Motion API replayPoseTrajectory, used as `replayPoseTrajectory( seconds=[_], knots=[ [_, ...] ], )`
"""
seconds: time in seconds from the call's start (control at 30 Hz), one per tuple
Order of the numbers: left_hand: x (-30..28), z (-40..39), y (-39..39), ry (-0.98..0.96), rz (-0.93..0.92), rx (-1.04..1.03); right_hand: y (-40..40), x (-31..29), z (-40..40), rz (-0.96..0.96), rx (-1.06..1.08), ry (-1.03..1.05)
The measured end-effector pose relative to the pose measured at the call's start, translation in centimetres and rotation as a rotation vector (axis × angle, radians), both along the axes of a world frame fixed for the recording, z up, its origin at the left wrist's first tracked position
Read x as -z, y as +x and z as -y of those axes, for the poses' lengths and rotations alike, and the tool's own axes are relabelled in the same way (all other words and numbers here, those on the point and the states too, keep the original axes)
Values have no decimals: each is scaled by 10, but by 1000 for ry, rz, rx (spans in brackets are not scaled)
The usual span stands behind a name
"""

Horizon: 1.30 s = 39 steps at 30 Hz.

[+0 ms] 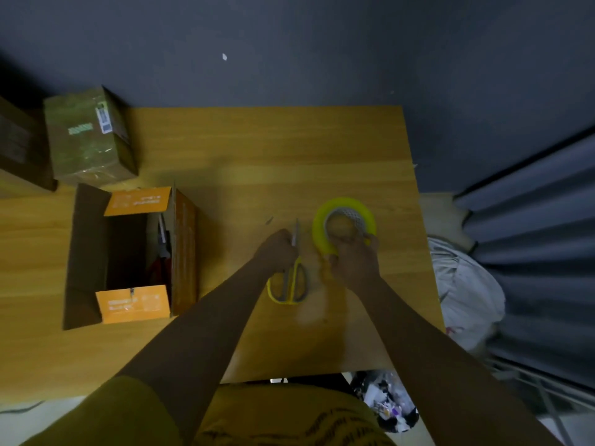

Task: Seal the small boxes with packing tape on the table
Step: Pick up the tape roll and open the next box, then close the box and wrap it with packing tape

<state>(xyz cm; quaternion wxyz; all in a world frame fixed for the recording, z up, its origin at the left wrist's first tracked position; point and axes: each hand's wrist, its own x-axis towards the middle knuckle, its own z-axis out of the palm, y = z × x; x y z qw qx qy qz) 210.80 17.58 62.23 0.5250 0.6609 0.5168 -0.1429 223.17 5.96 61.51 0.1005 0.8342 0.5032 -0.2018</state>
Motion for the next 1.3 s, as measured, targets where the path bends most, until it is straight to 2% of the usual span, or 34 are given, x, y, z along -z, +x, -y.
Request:
replayPoseTrajectory(
  seconds=[0.13,0.23,0.33,0.37,0.43,0.5,0.53,0.63,0.73,0.83,0.87,0.93,1.0,1.07,1.1,1.2,1.3],
  knots=[
    [5,-14,-46,-8,-65,-113,-4,3,-10,61,130,7],
    [4,-18,-66,-36,-1,-106,-10,3,-11,70,178,17],
    [-5,-18,-62,-34,76,-66,-44,3,-13,9,365,253],
    [-7,-18,-59,-42,126,-58,-61,5,-14,-70,421,372],
    [-18,-22,-53,-49,180,2,-98,9,-15,-435,535,525],
    [-18,-30,-47,-2,209,60,-122,9,-20,-777,700,526],
    [-16,-34,-44,24,225,50,-127,9,-23,-859,745,533],
    [-8,-45,-35,81,249,10,-120,13,-43,-756,812,674],
    [-10,-47,-31,74,282,18,-100,11,-75,-744,902,630],
    [-15,-49,-33,247,334,50,-88,5,-93,-705,747,592],
    [-17,-49,-35,285,368,64,-85,2,-94,-617,658,597],
    [-17,-49,-35,266,409,69,-73,4,-93,-274,503,593],
    [-10,-51,-34,255,428,61,-52,9,-92,43,414,372],
    [2,-51,-32,289,364,96,-32,10,-94,180,316,29],
    [7,-50,-31,292,324,126,-26,9,-95,226,261,-50],
    [12,-44,-29,264,259,203,-17,2,-100,283,113,-76],
    [13,-39,-26,255,290,226,-16,0,-96,249,35,-25]
  ],
)
